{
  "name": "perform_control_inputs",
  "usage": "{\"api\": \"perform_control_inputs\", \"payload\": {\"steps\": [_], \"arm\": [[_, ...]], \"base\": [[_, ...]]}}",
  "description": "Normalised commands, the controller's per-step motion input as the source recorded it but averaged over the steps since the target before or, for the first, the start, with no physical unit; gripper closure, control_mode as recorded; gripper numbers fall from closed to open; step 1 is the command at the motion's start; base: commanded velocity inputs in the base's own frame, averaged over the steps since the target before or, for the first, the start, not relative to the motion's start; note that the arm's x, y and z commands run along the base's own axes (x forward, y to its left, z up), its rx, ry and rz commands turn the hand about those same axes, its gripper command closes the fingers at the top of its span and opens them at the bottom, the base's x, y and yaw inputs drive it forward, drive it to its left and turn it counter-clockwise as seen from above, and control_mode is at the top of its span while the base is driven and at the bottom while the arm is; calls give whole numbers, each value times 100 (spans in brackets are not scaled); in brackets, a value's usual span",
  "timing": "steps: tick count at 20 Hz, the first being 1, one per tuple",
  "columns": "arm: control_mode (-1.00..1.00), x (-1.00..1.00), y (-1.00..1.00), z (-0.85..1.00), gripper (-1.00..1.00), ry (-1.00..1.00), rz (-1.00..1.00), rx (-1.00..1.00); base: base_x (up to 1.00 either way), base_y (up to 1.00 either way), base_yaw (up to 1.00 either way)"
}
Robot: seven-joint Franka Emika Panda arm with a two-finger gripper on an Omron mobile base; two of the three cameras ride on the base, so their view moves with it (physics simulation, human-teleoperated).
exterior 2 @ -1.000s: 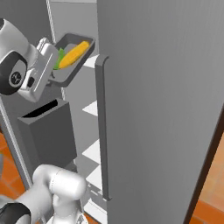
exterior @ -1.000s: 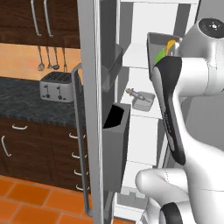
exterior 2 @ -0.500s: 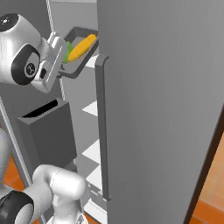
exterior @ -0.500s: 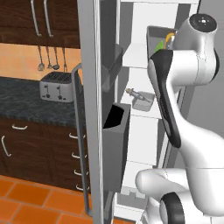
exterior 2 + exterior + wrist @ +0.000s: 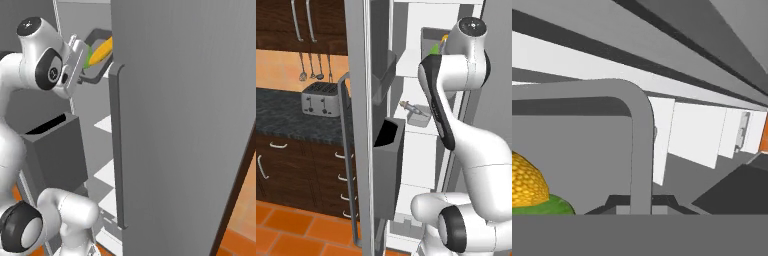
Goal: Take the meat container that has the fish and place it on the second highest rack of the freezer. Then take the vegetable container that has the lemon wedge and corn and place it on the highest rack of the freezer.
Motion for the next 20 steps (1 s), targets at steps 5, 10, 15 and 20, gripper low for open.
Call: {"api": "perform_control_inputs", "payload": {"steps": [5,10,15,20], "arm": [[-100,52,-13,0,100,0,0,0],[-100,45,-13,-12,100,0,0,0],[-100,36,-10,-25,100,0,0,0],[-100,44,-6,-7,100,0,0,0]], "base": [[0,0,0],[0,0,0],[0,0,0],[0,0,0]]}}
